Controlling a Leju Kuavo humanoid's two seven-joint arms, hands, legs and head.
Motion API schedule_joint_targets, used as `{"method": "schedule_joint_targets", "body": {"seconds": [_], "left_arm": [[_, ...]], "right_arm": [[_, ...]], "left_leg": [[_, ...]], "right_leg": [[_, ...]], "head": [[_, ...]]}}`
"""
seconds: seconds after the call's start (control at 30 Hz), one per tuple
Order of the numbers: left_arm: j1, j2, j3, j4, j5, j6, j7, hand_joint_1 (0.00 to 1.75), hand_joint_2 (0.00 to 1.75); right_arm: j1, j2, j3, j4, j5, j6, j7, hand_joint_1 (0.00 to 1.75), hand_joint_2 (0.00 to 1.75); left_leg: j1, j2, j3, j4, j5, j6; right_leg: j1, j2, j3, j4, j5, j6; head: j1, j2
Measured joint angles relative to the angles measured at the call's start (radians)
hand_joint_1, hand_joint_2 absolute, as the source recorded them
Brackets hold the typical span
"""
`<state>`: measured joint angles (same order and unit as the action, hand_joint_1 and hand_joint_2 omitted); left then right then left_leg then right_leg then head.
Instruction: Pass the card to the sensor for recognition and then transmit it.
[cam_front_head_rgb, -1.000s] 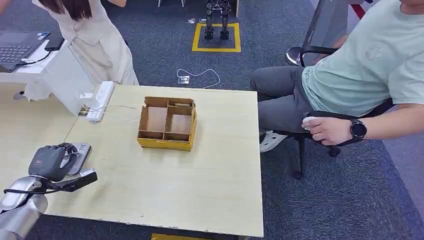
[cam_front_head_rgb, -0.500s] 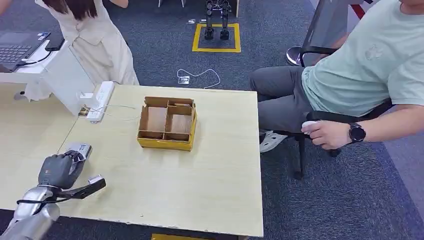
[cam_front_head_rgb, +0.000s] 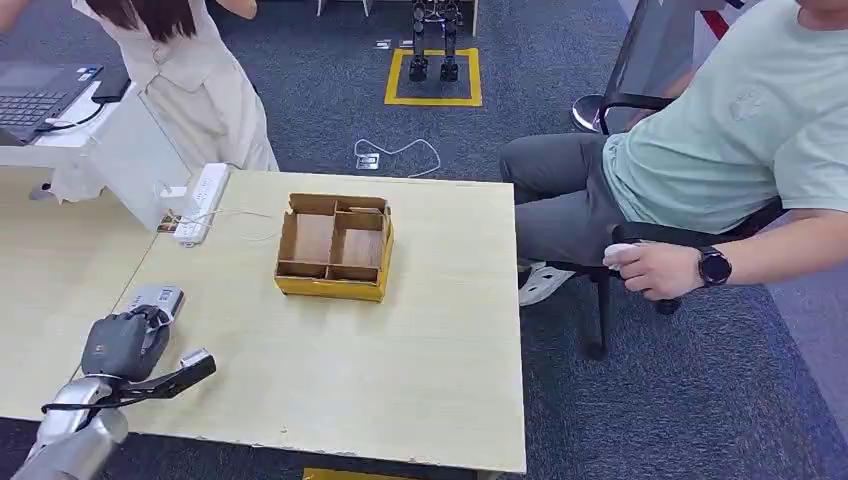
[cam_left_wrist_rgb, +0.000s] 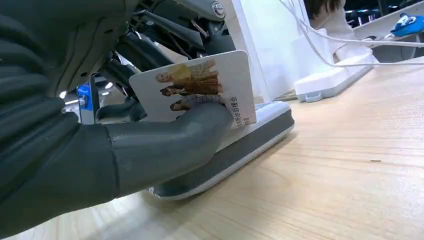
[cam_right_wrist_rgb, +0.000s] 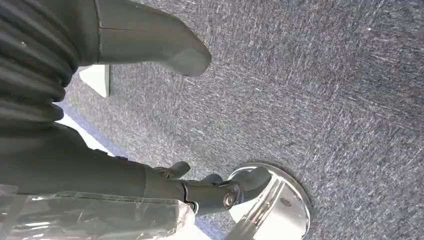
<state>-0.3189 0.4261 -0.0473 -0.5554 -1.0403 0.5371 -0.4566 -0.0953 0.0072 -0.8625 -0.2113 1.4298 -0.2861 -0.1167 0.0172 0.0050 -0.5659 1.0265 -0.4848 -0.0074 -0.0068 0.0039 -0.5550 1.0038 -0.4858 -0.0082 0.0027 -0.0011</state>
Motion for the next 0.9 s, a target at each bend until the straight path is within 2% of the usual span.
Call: {"method": "schedule_joint_targets", "body": {"seconds": [0.63,0.9], "left_arm": [[0.000,-0.003,0.006,0.003,-0.005,-0.001,0.000,1.75,1.75],[-0.001,-0.003,0.030,0.003,0.014,-0.001,-0.034,1.75,1.75]], "right_arm": [[0.000,0.000,0.000,0.000,0.000,-0.001,0.000,0.00,1.75],[0.000,0.000,0.000,0.000,0.004,-0.001,0.000,0.00,1.75]], "left_leg": [[0.000,0.000,0.002,0.000,0.000,-0.001],[0.000,0.000,0.002,0.000,0.001,-0.001]], "right_leg": [[0.000,0.000,0.002,0.000,0.000,0.000],[0.000,0.000,0.002,0.000,0.000,0.000]], "head": [[0.000,0.000],[0.000,0.000]]}}
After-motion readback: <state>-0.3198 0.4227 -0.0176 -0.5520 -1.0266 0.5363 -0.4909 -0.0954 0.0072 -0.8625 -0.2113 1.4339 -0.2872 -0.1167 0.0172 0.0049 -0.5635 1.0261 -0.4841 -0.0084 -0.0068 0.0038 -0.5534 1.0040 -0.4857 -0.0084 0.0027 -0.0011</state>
